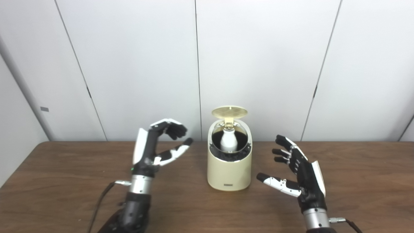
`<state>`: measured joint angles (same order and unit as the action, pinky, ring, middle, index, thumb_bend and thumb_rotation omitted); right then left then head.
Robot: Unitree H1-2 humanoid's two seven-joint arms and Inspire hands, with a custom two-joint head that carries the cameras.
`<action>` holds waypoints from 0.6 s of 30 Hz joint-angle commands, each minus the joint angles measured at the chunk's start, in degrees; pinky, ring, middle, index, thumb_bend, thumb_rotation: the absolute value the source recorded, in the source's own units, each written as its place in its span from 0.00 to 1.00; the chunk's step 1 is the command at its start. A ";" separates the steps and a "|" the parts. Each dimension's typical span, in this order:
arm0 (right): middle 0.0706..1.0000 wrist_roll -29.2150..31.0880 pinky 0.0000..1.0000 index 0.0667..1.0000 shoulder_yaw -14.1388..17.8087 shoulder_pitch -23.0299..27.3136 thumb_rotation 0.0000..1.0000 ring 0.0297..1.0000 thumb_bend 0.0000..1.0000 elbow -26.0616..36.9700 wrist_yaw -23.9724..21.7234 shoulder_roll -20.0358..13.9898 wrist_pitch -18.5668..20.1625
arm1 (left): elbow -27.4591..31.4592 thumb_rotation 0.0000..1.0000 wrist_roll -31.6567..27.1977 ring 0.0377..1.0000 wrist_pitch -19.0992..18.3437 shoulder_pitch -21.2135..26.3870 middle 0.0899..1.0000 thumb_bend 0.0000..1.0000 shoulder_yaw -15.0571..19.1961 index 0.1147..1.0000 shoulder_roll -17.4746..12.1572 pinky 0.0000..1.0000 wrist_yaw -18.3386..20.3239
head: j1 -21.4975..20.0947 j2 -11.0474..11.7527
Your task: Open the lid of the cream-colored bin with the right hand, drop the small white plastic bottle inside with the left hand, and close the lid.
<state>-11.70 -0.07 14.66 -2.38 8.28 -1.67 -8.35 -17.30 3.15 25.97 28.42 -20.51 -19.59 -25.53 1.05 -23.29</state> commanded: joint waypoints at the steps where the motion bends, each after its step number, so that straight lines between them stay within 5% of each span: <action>1: 0.83 0.54 0.70 0.81 0.39 2.10 0.22 0.75 0.84 0.84 -0.06 -0.60 -2.24 | 2.95 0.00 -3.97 0.57 0.56 -0.02 0.46 0.52 2.98 0.42 -1.66 0.50 6.56 | 0.31 0.02; 3: 0.83 0.81 0.70 0.80 0.46 2.09 0.21 0.75 0.84 0.94 -0.31 -0.83 -2.07 | 5.16 0.05 -5.56 0.61 -1.87 -1.66 0.63 0.51 5.57 0.43 -1.66 0.53 10.70 | 0.56 0.17; 5: 0.83 1.05 0.70 0.80 0.48 2.10 0.21 0.76 0.83 0.61 -0.65 -1.31 -2.14 | 7.04 0.05 -5.96 0.62 -4.20 -3.14 0.67 0.51 7.88 0.43 -1.62 0.54 13.93 | 0.94 0.35; 9: 0.83 1.32 0.71 0.80 0.46 2.37 0.21 0.76 0.82 0.76 -1.29 -2.16 -1.24 | 9.66 0.05 -7.18 0.64 -9.49 -5.37 0.71 0.50 11.56 0.43 -1.57 0.55 19.74 | 1.58 0.45; 10: 0.83 1.21 0.72 0.80 0.41 2.51 0.21 0.76 0.81 0.90 -1.50 -2.37 -0.89 | 10.15 0.02 -7.04 0.65 -10.59 -5.76 0.71 0.55 12.40 0.61 -1.41 0.56 20.71 | 1.57 0.49; 12: 0.84 1.00 0.72 0.81 0.27 3.13 0.20 0.76 0.79 1.02 -2.22 -3.14 -0.59 | 10.42 0.00 -7.20 0.65 -11.96 -6.35 0.71 0.57 13.94 0.70 -0.83 0.57 22.46 | 1.23 0.96; 18: 0.83 -2.81 0.68 0.81 -1.27 7.97 0.26 0.76 0.72 3.42 -5.28 -6.92 2.89 | 9.31 0.00 -5.29 0.65 -13.94 -8.01 0.71 0.59 16.87 0.72 0.91 0.57 25.30 | -0.37 2.10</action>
<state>-13.65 -1.00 18.79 -1.73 3.78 -7.82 -5.74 -9.11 -2.68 11.59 18.90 -4.47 -18.66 -0.67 0.62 -21.27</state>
